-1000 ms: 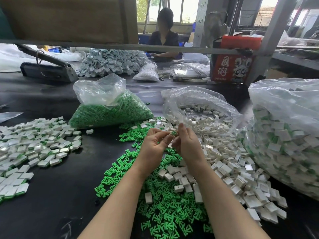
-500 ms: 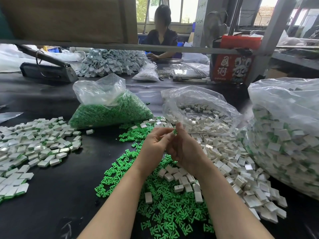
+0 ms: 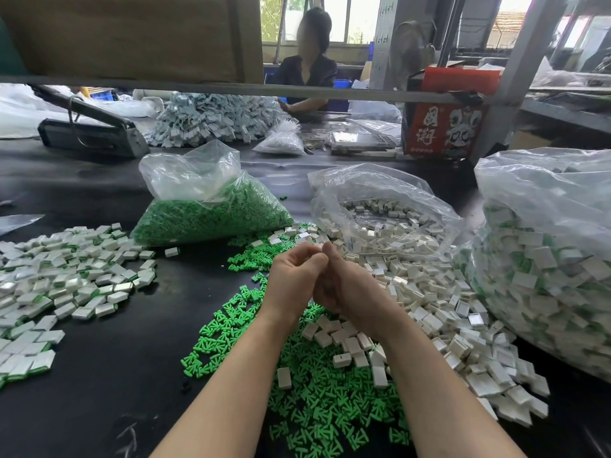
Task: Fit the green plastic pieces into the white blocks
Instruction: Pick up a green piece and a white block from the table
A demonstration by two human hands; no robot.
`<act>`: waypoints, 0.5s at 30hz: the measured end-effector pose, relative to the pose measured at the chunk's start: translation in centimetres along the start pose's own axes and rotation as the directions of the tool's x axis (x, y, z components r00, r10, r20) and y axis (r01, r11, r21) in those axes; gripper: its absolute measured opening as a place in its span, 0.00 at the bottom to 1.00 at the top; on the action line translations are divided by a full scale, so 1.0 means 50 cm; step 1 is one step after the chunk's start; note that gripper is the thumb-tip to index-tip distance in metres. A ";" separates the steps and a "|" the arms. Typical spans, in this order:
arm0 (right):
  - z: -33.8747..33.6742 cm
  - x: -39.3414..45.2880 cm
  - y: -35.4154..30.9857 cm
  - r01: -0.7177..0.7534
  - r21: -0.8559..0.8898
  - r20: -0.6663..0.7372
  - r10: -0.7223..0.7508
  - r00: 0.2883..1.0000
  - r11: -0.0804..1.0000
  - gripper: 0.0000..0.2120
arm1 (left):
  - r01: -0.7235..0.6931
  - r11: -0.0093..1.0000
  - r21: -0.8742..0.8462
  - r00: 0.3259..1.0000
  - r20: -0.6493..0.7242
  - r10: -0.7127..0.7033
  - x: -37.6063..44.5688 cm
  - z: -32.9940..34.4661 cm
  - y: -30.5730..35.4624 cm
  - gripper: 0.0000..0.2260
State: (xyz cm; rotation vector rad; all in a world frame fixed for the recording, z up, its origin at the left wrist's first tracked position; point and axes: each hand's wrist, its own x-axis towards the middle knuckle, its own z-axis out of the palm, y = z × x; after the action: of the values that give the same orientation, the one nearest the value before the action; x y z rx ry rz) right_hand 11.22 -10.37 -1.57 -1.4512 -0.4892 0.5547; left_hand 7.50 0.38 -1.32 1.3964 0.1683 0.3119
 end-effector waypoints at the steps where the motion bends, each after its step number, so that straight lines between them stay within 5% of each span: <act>1: 0.000 -0.001 0.000 0.006 0.004 -0.001 -0.006 1.000 1.000 0.29 | 0.021 1.000 -0.023 1.000 -0.010 -0.021 0.001 0.002 0.000 0.06; 15: 0.003 -0.007 0.003 0.040 0.006 -0.014 -0.040 0.999 0.999 0.25 | 0.092 0.982 -0.164 0.994 0.078 -0.080 -0.003 0.008 0.002 0.15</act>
State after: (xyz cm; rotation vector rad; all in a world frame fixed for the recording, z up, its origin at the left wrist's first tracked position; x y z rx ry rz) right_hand 10.87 -10.46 -1.70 -1.4353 -0.5047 0.5136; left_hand 7.47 -0.05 -1.15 1.2285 0.1406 0.1996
